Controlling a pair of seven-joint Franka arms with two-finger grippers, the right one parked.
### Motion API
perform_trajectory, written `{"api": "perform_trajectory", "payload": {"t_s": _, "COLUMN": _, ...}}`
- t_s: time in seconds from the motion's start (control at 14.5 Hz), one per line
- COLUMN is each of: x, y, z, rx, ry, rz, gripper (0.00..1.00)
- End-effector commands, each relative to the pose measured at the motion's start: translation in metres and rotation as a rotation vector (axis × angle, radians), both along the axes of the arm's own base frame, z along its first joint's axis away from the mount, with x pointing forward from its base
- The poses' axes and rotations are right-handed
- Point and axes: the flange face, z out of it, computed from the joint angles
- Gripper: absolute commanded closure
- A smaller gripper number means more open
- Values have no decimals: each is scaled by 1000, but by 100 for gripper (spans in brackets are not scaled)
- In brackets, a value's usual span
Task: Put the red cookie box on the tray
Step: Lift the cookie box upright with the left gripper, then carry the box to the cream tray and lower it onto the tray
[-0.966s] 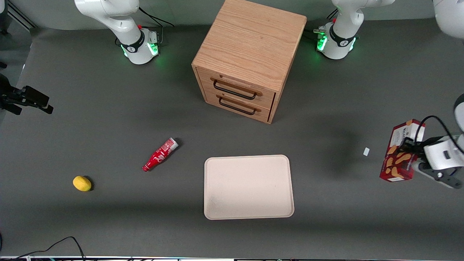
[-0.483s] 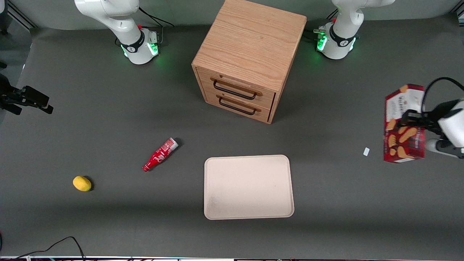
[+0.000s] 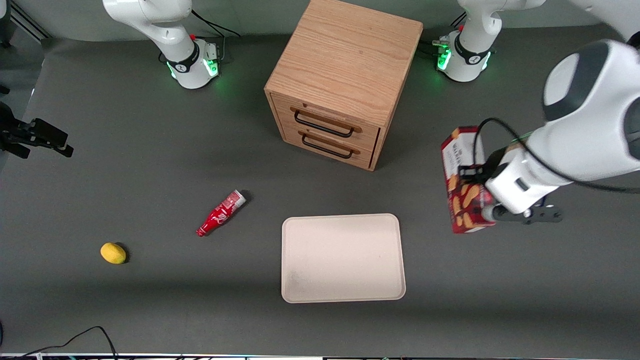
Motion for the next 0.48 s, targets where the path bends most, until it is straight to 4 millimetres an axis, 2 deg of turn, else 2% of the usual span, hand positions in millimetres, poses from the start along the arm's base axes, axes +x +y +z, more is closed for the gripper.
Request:
{"api": "perform_trajectory", "payload": {"t_s": 0.0, "x": 15, "y": -49, "z": -56, "rx": 43, "ry": -54, "rz": 38, "gripper": 100}}
{"api": "perform_trajectory", "payload": {"t_s": 0.21, "x": 33, "y": -84, "z": -126, "rx": 59, "ry": -103, "rz": 60, "gripper": 100}}
{"api": "perform_trajectory", "payload": {"t_s": 0.41, "x": 48, "y": -97, "z": -183, "rx": 50, "ry": -153, "rz": 47, "gripper": 100}}
